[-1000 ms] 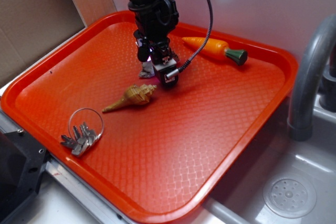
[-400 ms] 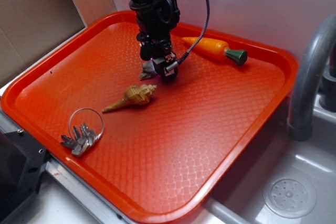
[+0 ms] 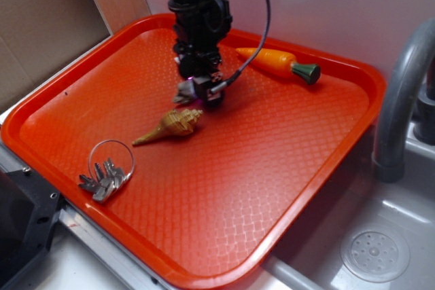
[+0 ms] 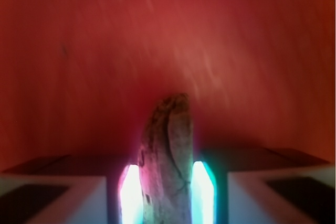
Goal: Grab the wood chip.
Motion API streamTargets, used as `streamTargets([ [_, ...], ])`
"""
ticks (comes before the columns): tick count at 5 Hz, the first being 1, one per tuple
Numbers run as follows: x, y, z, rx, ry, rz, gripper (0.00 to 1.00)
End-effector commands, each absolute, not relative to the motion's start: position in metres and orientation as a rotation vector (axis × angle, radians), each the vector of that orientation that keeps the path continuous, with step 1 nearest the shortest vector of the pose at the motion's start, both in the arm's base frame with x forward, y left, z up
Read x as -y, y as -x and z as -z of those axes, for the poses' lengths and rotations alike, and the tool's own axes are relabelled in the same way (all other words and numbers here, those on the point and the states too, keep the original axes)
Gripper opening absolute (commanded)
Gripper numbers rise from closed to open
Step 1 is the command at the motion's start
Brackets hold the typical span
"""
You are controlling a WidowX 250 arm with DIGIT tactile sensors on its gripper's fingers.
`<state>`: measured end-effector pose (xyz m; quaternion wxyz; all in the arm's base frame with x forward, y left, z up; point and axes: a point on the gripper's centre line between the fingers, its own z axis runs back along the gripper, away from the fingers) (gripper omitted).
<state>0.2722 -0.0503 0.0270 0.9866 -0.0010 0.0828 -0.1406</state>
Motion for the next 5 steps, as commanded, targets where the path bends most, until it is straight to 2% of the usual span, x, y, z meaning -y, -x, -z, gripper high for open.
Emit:
streamTargets([
  [1, 0.022, -0.231, -0.145, -0.033, 0.014, -0.148, 0.0],
  [2, 0.006, -0.212, -0.194, 0.021, 0.025, -0.309, 0.0],
  [3, -0.006, -0.203, -0.232, 0.074, -0.019, -0.321, 0.0],
  [4, -0.003, -0.207, -0.241, 0.083, -0.084, -0.25, 0.0],
  [5, 0.002, -0.209, -0.232, 0.054, -0.107, -0.239, 0.0],
])
